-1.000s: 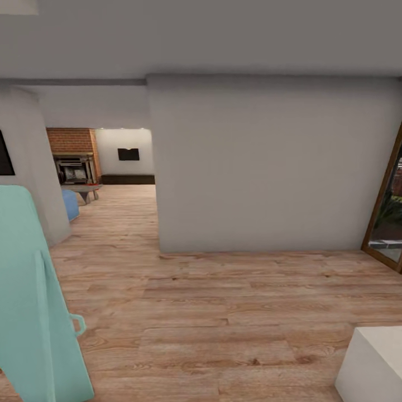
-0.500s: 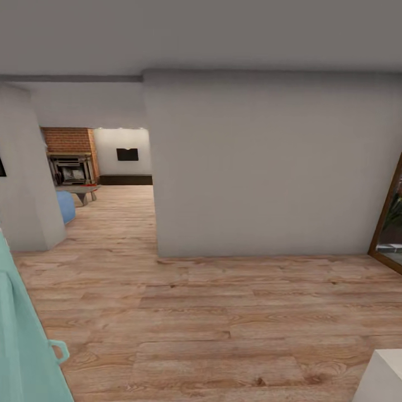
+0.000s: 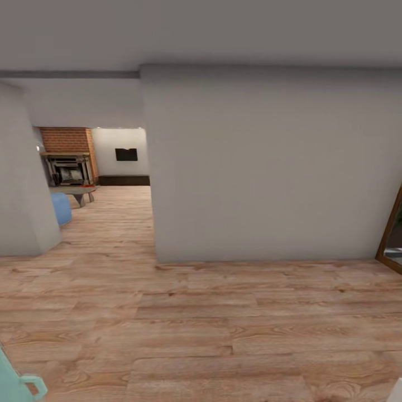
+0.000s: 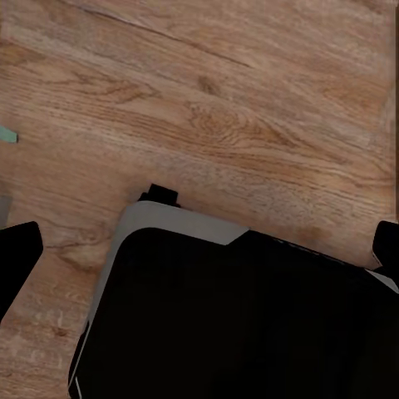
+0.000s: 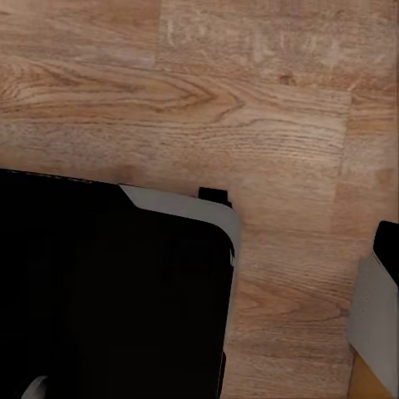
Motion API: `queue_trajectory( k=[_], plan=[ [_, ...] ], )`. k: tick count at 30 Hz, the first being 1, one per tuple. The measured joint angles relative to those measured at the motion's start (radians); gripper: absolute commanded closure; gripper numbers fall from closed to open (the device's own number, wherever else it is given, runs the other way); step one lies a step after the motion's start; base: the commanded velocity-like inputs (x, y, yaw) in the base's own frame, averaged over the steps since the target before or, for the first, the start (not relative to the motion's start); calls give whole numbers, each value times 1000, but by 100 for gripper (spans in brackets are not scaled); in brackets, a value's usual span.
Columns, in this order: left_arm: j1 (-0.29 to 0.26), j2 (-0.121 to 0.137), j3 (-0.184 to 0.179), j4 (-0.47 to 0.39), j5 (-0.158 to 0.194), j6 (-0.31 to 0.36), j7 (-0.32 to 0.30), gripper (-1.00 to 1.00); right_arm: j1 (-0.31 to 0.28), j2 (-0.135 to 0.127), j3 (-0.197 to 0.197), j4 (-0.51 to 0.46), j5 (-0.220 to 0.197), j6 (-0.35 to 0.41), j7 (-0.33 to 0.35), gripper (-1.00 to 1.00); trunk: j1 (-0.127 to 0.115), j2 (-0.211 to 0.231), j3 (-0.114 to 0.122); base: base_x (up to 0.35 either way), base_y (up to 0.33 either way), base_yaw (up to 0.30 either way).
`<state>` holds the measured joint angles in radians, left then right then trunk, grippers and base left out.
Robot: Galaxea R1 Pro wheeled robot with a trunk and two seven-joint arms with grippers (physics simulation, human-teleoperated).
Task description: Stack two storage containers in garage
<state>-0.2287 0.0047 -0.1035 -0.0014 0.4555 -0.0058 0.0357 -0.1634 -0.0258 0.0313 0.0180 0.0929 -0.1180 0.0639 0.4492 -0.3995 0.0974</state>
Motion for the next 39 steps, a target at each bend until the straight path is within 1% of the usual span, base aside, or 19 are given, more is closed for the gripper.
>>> queue_trajectory(
  k=[39],
  plan=[
    [0, -4, 0, 0, -2, -1, 0, -100, 0, 0, 0, 0, 0, 0, 0, -100, 0, 0, 0, 324, 0, 0]
  ],
)
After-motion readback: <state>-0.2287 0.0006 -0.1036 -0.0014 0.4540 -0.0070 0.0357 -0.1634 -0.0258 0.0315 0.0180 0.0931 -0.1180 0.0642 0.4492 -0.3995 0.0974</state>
